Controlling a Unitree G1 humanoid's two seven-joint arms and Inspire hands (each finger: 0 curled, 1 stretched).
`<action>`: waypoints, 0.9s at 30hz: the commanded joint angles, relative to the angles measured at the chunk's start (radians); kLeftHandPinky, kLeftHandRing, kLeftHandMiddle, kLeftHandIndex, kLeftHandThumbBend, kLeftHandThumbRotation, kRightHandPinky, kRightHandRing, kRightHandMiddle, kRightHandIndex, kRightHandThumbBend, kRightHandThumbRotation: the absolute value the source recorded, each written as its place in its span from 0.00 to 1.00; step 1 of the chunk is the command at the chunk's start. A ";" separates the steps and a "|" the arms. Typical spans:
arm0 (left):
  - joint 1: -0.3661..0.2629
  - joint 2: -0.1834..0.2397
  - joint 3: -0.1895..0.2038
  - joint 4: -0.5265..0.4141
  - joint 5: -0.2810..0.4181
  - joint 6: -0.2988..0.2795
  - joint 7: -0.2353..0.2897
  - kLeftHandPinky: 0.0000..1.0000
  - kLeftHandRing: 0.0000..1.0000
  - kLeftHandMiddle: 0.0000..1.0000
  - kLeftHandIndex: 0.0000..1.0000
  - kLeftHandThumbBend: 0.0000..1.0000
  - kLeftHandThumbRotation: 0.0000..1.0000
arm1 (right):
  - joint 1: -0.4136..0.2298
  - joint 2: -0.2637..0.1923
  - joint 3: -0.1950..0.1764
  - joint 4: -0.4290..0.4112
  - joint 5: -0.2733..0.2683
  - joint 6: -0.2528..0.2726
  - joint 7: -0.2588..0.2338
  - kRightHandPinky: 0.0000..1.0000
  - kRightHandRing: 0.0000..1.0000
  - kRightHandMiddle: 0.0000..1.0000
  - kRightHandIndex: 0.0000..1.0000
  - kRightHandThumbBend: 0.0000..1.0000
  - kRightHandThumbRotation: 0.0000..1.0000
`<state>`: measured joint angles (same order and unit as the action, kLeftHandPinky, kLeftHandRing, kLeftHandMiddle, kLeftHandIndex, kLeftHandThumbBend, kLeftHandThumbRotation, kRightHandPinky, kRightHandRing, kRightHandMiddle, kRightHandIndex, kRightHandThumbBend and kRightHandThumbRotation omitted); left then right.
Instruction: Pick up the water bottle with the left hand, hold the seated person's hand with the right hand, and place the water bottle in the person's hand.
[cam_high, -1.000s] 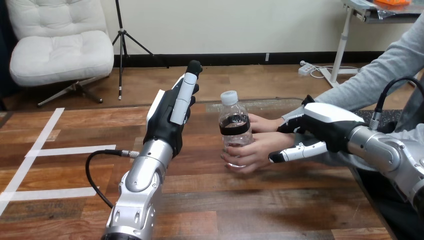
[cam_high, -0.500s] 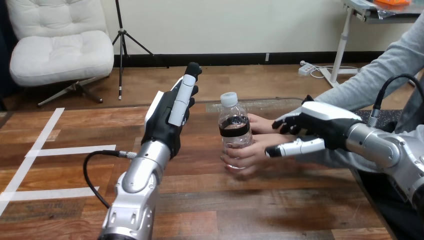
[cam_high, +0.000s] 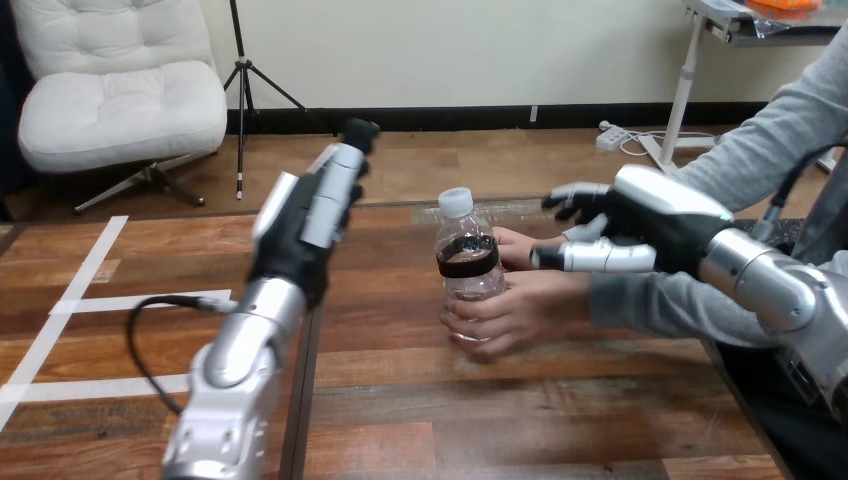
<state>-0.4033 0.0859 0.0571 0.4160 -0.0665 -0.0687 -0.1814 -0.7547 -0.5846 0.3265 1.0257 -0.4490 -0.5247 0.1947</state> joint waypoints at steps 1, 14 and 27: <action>0.023 0.047 0.030 -0.130 -0.018 -0.020 -0.014 0.95 0.95 0.94 0.91 0.90 0.98 | 0.010 0.019 -0.090 -0.035 0.094 -0.034 -0.016 0.74 0.83 0.84 0.87 1.00 1.00; 0.173 0.072 0.058 -0.344 -0.071 -0.003 -0.042 0.94 0.94 0.93 0.90 0.90 0.97 | 0.133 0.078 -0.222 -0.185 0.347 -0.082 0.031 0.84 0.88 0.89 0.89 0.99 1.00; 0.327 0.072 0.081 -0.523 -0.129 -0.008 -0.074 0.98 0.96 0.94 0.92 0.84 0.97 | 0.273 0.195 -0.336 -0.447 0.707 0.049 0.194 0.89 0.90 0.91 0.91 1.00 1.00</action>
<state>-0.1168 0.1517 0.1371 0.0366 -0.1568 -0.0653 -0.2374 -0.5133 -0.4700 0.0609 0.7622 0.1139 -0.5364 0.3386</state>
